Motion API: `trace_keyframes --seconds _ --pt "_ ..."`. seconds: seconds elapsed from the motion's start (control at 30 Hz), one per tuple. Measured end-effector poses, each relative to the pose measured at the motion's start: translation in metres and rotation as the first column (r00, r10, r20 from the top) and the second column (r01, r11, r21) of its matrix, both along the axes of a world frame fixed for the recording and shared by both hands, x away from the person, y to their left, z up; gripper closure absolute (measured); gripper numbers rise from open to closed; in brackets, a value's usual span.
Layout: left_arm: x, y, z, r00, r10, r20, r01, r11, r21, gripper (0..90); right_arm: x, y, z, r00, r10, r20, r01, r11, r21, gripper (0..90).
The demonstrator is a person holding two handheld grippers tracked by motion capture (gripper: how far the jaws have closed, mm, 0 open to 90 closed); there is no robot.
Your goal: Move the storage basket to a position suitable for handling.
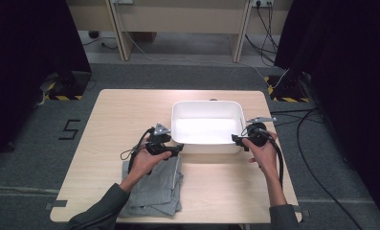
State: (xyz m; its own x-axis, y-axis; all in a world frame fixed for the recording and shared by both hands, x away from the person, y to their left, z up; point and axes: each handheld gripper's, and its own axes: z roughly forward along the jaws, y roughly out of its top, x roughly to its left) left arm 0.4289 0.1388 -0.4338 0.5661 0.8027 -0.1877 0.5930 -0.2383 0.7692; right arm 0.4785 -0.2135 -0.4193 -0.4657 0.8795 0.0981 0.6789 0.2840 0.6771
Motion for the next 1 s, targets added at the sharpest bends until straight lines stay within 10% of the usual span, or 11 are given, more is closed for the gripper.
trace_keyframes --seconds 0.43,1.0 --pt "0.004 0.026 0.003 0.9978 0.060 -0.028 -0.063 0.9936 -0.094 30.7 0.002 0.025 -0.006 0.9975 0.045 0.054 -0.042 0.997 -0.059 37.0" --pt "-0.004 0.060 0.003 0.9917 0.124 -0.033 -0.127 0.9879 -0.089 29.5 0.011 0.063 -0.010 0.9899 0.118 0.079 -0.110 0.990 -0.092 36.7"
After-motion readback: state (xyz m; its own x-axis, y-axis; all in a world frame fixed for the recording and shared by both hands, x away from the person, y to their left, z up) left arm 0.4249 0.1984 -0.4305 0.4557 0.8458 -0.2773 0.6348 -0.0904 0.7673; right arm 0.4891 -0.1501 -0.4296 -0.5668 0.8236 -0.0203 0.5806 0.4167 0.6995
